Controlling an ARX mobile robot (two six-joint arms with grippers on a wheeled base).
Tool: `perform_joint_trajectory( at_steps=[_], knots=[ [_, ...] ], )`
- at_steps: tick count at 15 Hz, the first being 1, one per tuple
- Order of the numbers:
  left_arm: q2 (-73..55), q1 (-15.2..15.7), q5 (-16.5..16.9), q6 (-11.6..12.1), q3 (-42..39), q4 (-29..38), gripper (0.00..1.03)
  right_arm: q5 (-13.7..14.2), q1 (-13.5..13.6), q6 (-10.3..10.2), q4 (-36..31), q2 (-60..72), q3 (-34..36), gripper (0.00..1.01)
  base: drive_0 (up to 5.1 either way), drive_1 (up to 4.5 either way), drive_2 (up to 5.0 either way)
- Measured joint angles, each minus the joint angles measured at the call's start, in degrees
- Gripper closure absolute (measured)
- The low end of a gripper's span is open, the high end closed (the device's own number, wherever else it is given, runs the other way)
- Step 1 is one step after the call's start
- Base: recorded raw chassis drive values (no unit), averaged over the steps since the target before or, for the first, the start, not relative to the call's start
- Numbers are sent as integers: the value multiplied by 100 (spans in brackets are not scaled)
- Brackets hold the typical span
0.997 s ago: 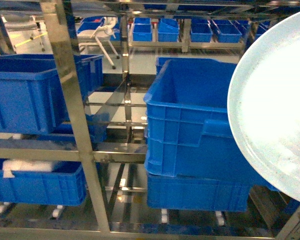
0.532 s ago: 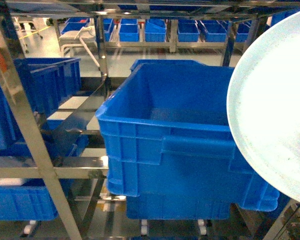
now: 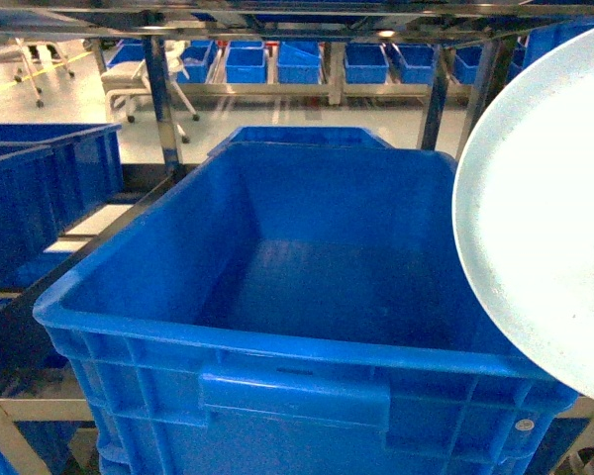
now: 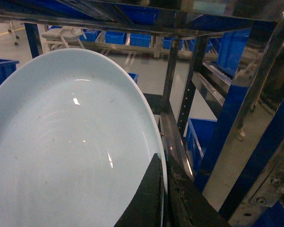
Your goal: Place blue tray on left shelf second layer neatly
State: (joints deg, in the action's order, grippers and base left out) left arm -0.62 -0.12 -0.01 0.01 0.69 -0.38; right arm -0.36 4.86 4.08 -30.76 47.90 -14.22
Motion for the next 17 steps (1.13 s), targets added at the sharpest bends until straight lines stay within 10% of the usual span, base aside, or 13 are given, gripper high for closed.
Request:
perform_joint_trajectory(
  at_steps=[17],
  knots=[
    [0,0,-13,0,0,13,5,-61,-7,-61,63,0,-9,99,0,0,0]
  ],
)
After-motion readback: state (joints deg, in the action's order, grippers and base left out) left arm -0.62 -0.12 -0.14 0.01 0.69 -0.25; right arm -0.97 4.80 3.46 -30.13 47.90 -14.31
